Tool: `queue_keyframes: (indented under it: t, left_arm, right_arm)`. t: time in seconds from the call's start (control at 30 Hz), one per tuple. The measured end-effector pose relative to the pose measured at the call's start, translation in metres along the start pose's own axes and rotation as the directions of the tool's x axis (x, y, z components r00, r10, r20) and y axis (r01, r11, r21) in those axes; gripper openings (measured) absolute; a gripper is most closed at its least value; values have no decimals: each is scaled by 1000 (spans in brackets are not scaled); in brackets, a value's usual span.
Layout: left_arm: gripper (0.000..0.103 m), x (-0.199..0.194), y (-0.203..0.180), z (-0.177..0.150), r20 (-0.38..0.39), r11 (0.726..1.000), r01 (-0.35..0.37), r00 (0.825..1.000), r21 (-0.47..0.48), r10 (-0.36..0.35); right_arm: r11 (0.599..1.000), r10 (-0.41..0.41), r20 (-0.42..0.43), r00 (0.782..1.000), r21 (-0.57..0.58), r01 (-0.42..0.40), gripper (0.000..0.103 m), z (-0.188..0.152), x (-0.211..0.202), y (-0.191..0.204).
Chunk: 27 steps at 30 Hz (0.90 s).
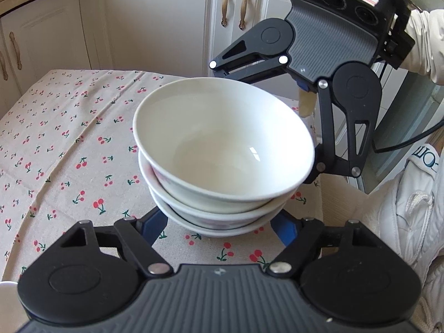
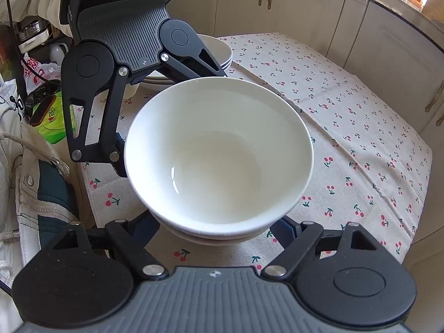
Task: Organize plates and bowls
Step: 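Lift the bowl stack with both grippers and carry it over the plate stack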
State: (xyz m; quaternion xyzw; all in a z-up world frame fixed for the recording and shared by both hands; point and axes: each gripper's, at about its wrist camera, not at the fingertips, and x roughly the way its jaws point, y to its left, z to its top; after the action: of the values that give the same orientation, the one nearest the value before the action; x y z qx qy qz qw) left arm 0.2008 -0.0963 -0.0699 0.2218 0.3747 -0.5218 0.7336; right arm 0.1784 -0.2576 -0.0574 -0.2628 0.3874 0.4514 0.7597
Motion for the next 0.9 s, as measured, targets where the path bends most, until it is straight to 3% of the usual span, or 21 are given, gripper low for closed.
queue_keyframes:
  t: [0.43,0.67,0.9]
  left_arm:
    - [80,-27,-4,-4,31,999,-44,999,1,44]
    - [80,-70,3,-18,43,989,-146,988,-29,147]
    - [80,-111,21,-48,31,963,-256,965,-90,259]
  right_arm:
    - [999,-22,4,1000,-39,22,89,18,-11,15]
    - [991,-18,38,999,-133,23,88,60,-9,25]
    - [968,7,72,997,-251,11,88,116,15,36]
